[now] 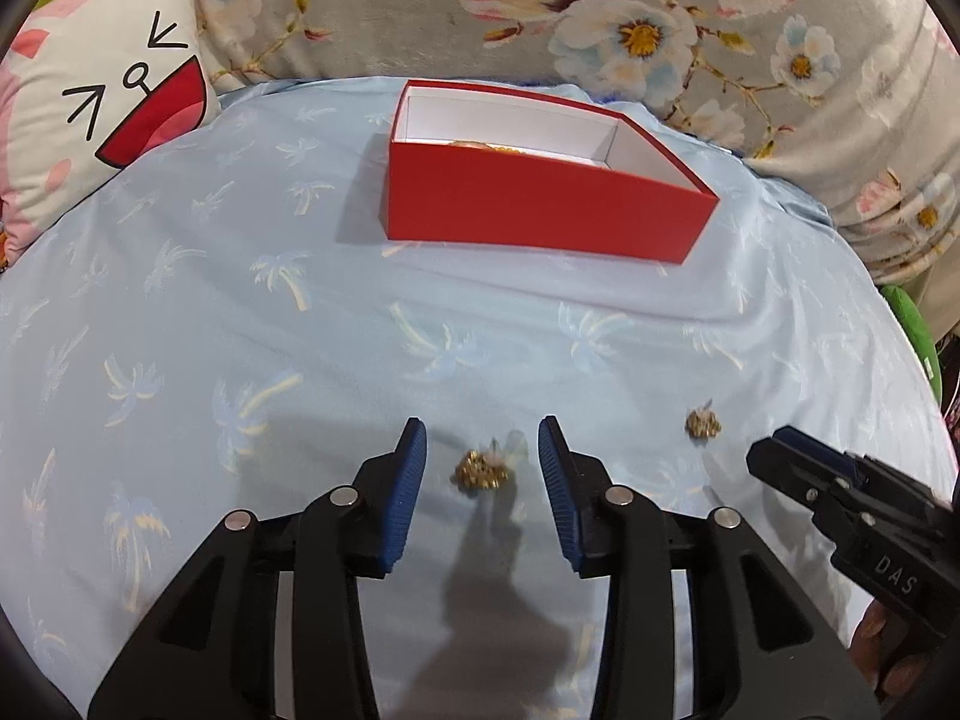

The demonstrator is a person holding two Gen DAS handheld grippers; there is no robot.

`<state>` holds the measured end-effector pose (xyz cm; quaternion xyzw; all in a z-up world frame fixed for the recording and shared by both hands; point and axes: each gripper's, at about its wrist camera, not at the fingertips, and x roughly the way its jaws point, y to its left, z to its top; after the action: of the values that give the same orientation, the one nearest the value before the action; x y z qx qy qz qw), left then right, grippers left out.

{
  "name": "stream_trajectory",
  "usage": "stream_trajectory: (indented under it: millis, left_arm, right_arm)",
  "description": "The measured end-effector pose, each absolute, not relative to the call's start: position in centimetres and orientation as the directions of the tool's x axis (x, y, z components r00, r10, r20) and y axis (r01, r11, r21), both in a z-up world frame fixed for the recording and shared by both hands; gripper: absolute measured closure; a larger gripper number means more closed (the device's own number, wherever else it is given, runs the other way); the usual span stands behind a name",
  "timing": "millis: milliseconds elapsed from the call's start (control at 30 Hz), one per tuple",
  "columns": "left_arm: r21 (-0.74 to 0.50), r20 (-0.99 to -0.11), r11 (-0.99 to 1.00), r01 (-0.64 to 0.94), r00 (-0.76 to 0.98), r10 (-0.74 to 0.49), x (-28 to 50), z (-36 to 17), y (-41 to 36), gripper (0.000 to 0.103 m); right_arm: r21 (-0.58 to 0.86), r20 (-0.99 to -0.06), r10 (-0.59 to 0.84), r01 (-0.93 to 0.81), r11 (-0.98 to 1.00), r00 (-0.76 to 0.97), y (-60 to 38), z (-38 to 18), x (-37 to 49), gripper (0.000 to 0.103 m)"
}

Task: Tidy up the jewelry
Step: 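Move both grippers back to the gold flower earring on the sheet, then close the right gripper on the gold flower earring and lift it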

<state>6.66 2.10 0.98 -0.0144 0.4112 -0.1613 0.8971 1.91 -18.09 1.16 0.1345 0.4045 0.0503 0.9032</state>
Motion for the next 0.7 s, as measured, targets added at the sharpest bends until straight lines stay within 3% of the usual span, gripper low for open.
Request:
stream_trajectory:
  millis: [700]
  left_arm:
    - [-0.163, -0.737, 0.942, 0.295, 0.599, -0.315, 6.5, -0.1, 1.8, 0.06]
  right_arm:
    - [0.223, -0.742, 0.169, 0.001, 0.975, 0.649, -16.0, -0.1, 4.8, 0.071]
